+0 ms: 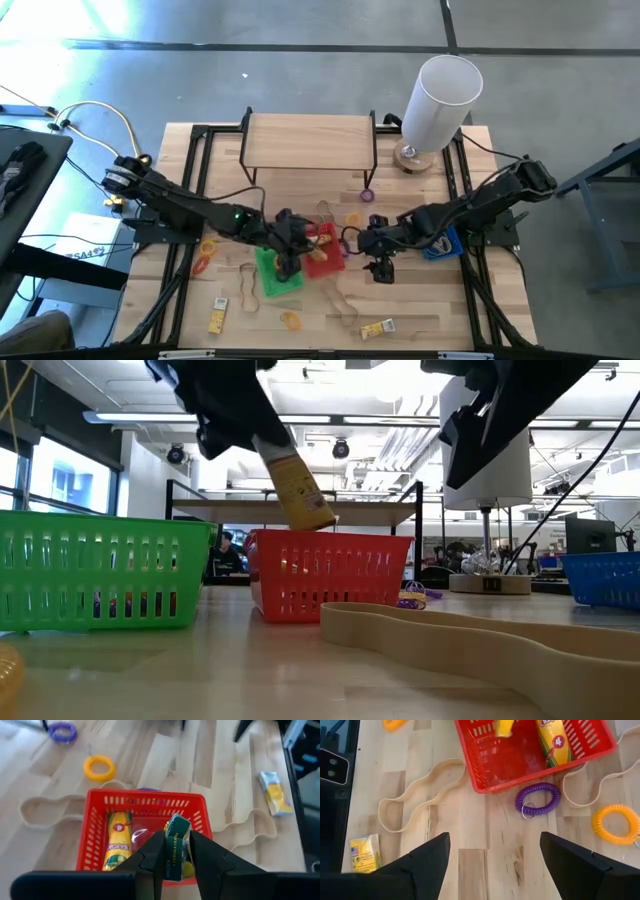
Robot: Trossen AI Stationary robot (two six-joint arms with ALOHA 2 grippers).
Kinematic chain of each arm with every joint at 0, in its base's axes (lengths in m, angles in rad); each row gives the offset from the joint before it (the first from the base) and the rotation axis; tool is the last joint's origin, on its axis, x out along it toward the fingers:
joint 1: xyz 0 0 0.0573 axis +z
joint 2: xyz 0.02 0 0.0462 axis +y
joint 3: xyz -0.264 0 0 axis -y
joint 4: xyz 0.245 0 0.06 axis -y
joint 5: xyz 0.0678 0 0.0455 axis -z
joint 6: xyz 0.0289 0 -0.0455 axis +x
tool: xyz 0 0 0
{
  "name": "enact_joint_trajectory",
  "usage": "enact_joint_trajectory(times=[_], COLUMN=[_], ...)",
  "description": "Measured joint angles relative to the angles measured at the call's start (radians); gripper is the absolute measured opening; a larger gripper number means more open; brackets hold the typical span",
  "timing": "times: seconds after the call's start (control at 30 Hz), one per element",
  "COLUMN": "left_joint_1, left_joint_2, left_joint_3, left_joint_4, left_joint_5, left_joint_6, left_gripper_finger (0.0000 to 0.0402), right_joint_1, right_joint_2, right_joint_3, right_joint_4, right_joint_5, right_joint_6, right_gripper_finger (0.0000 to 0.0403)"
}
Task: Pick & Place Office Desk Supplies
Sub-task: Put the yellow crayon box into the red bin
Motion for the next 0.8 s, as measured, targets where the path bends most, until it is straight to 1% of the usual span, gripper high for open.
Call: enact_joint_trajectory(times=[0.17,0.33,0.53,0.67,0.7,0.8], left_joint_1=[0.047,0.097,0.136,0.153,0.155,0.155], left_joint_2=[0.018,0.082,0.132,0.17,0.177,0.197], left_joint_3=[0.0,0.0,0.0,-0.001,-0.001,-0.001], left_joint_4=[0.011,0.035,0.084,0.09,0.099,0.153], left_joint_5=[0.136,0.234,0.268,0.368,0.379,0.377], left_joint_6=[-0.094,-0.124,-0.126,-0.137,-0.137,-0.136], left_gripper_finger=[0.0076,0.0077,0.0077,0.0077,0.0077,0.0077], right_joint_1=[0.015,0.021,0.022,0.032,0.035,0.041], right_joint_2=[0.0,0.0,0.0,0.0,0.0,0.0], right_joint_3=[0.001,0.001,0.001,0.001,0.001,0.001], right_joint_4=[0.005,0.009,0.011,0.01,0.01,0.011], right_joint_5=[0.039,0.052,0.052,0.052,0.052,0.052], right_joint_6=[0.001,0.004,0.023,0.023,0.022,0.021], right_gripper_finger=[0.0298,0.0298,0.0298,0.0298,0.0298,0.0298])
